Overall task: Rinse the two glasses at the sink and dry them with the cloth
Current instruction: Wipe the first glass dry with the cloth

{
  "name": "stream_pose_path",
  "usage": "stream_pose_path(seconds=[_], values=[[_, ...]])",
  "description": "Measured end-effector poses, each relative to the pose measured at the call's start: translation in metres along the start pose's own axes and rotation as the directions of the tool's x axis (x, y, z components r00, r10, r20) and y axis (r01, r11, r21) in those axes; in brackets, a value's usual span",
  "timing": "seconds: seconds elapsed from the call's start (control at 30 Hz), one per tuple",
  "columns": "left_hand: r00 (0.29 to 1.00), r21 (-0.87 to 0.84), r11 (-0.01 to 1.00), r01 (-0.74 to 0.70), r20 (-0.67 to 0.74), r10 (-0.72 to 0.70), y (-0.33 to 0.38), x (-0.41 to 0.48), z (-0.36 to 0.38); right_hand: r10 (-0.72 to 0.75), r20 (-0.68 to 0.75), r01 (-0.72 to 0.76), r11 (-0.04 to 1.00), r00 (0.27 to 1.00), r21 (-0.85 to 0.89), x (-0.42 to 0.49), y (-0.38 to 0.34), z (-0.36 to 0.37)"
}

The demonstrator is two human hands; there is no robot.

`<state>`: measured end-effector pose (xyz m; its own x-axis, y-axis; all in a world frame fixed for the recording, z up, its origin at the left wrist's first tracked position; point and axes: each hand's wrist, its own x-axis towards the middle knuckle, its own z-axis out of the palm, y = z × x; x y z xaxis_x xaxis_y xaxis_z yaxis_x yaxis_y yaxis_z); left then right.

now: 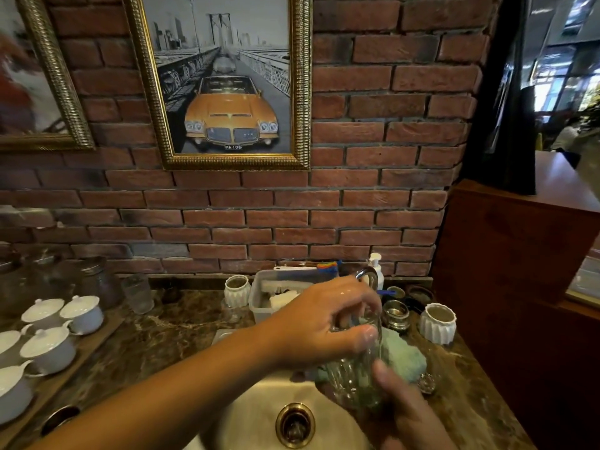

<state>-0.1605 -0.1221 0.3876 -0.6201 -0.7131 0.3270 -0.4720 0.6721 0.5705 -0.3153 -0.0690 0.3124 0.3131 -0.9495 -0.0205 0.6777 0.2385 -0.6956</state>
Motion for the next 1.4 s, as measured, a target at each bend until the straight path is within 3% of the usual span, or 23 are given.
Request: stream_pose_path(seconds=[0.07, 0.13, 0.23, 0.33, 0.37, 0.43, 0.5, 0.57, 0.6, 0.63, 0.67, 0.73, 0.87, 0.97, 1.03, 1.13, 1.23, 1.3, 1.4], values=[[1.0, -0.054, 0.998, -0.014, -0.021, 0.013, 0.001, -0.002, 0.0, 0.05, 0.039, -0.056, 0.983, 0.998, 0.176, 0.001, 0.003, 0.004], [1.0, -0.042, 0.999, -0.012, -0.013, 0.011, 0.002, -0.001, -0.003, 0.073, 0.071, -0.086, 0.978, 0.995, 0.192, 0.001, 0.003, 0.005], [1.0, -0.015, 0.999, 0.029, -0.009, -0.029, 0.001, 0.001, -0.008, 0.046, 0.034, -0.047, 0.997, 0.998, 0.059, 0.003, -0.004, 0.01], [0.989, 0.003, 0.992, 0.122, -0.087, -0.122, 0.004, 0.003, -0.007, -0.151, -0.041, 0.14, 0.971, 0.988, -0.196, 0.005, -0.01, 0.014], [0.979, -0.005, 0.985, 0.174, -0.106, -0.173, 0.006, 0.004, -0.006, -0.244, -0.06, 0.206, 0.907, 0.968, -0.367, 0.006, -0.012, 0.014], [0.956, -0.034, 0.965, 0.261, -0.127, -0.263, 0.007, 0.008, -0.005, -0.439, -0.027, 0.31, 0.677, 0.898, -0.668, 0.008, -0.014, 0.013], [0.931, -0.089, 0.945, 0.314, -0.166, -0.325, 0.007, 0.011, -0.003, -0.555, 0.122, 0.394, 0.403, 0.823, -0.826, 0.009, -0.015, 0.011], [0.907, -0.142, 0.932, 0.333, -0.222, -0.358, 0.008, 0.013, 0.001, -0.608, 0.182, 0.403, 0.25, 0.773, -0.88, 0.008, -0.013, 0.01], [0.902, -0.146, 0.933, 0.329, -0.244, -0.356, 0.01, 0.013, 0.004, -0.617, 0.177, 0.407, 0.254, 0.767, -0.878, 0.008, -0.013, 0.009], [0.902, -0.133, 0.939, 0.317, -0.264, -0.342, 0.011, 0.013, 0.006, -0.599, 0.141, 0.404, 0.33, 0.788, -0.853, 0.008, -0.013, 0.009], [0.906, -0.116, 0.948, 0.296, -0.28, -0.317, 0.011, 0.012, 0.007, -0.54, 0.076, 0.379, 0.476, 0.838, -0.794, 0.009, -0.013, 0.01], [0.927, -0.092, 0.97, 0.227, -0.285, -0.244, 0.01, 0.009, 0.006, -0.326, -0.036, 0.238, 0.756, 0.945, -0.61, 0.01, -0.013, 0.01], [0.972, -0.074, 0.995, 0.067, -0.218, -0.082, 0.009, 0.003, -0.002, -0.013, -0.021, 0.01, 0.993, 1.0, -0.118, 0.011, -0.013, 0.01], [0.985, -0.117, 0.993, -0.023, -0.175, 0.003, 0.008, -0.001, -0.007, 0.07, 0.061, -0.079, 0.985, 0.996, 0.157, 0.008, -0.01, 0.015], [0.987, -0.136, 0.99, -0.046, -0.16, 0.024, 0.005, -0.003, -0.008, 0.071, 0.046, -0.079, 0.976, 0.996, 0.205, 0.005, -0.008, 0.017], [0.991, -0.128, 0.992, -0.01, -0.132, -0.007, 0.001, -0.004, -0.009, 0.015, 0.001, -0.015, 0.997, 1.0, 0.082, 0.001, -0.01, 0.027], [0.984, -0.077, 0.995, 0.068, -0.157, -0.079, -0.001, -0.002, -0.007, -0.107, -0.091, 0.089, 0.979, 0.99, -0.183, 0.005, -0.013, 0.025], [0.965, -0.101, 0.984, 0.147, -0.203, -0.165, 0.002, 0.002, -0.004, -0.286, -0.125, 0.191, 0.849, 0.95, -0.492, 0.008, -0.016, 0.018], [0.926, -0.171, 0.956, 0.24, -0.255, -0.278, 0.007, 0.01, 0.0, -0.522, 0.078, 0.353, 0.452, 0.849, -0.819, 0.007, -0.022, 0.013]])
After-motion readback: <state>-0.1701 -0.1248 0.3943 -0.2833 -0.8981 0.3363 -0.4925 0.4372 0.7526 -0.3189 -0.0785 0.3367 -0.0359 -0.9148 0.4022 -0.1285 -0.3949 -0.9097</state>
